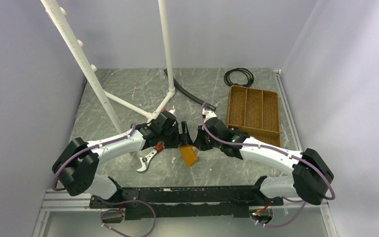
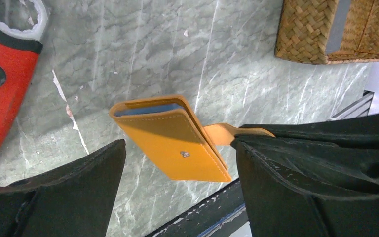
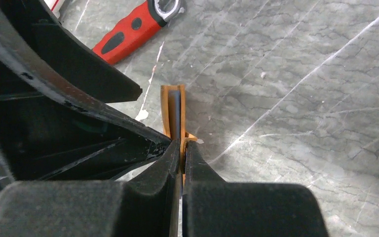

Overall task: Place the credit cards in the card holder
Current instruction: Open the card holder at the center of the board.

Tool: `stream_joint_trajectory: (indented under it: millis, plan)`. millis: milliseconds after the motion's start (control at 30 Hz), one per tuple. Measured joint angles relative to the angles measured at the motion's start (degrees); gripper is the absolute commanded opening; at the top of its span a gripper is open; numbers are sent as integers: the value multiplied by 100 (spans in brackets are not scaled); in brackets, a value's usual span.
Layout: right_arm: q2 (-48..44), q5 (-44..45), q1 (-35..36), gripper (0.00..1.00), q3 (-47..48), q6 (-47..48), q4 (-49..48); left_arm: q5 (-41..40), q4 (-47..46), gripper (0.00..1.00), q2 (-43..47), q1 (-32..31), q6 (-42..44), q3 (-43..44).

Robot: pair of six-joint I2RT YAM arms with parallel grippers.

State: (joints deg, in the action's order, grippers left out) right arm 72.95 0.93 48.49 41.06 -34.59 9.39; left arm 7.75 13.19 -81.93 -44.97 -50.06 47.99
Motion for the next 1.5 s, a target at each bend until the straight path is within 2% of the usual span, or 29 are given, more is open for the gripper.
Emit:
stream_joint_trajectory:
  millis: [333,467,633,800,967,1033,1133,1267,1400,1500]
  plan:
    - [-101,4,0,0,0,-20,4,-168,387,68,-190,0,87,109]
    - [-105,17,0,0,0,-20,13,-205,426,59,4,0,114,26]
    - [-151,74,0,0,-7,-20,90,-221,402,52,520,0,107,-345]
    - [-181,232,-2,0,-13,-70,142,-212,407,36,857,0,83,-603]
    - [-146,431,0,0,-26,-144,243,-186,339,16,857,0,52,-721]
    - [-24,616,-2,7,22,-87,402,-186,398,11,857,0,79,-769]
    - [378,1019,0,31,291,98,914,-201,520,0,857,0,153,-800]
    - [444,1023,0,53,431,450,1259,-190,555,0,824,0,350,-800]
    - [-9,623,11,64,446,658,1333,-149,555,0,774,0,472,-800]
    - [-358,350,98,64,566,704,1311,-122,553,0,763,0,505,-800]
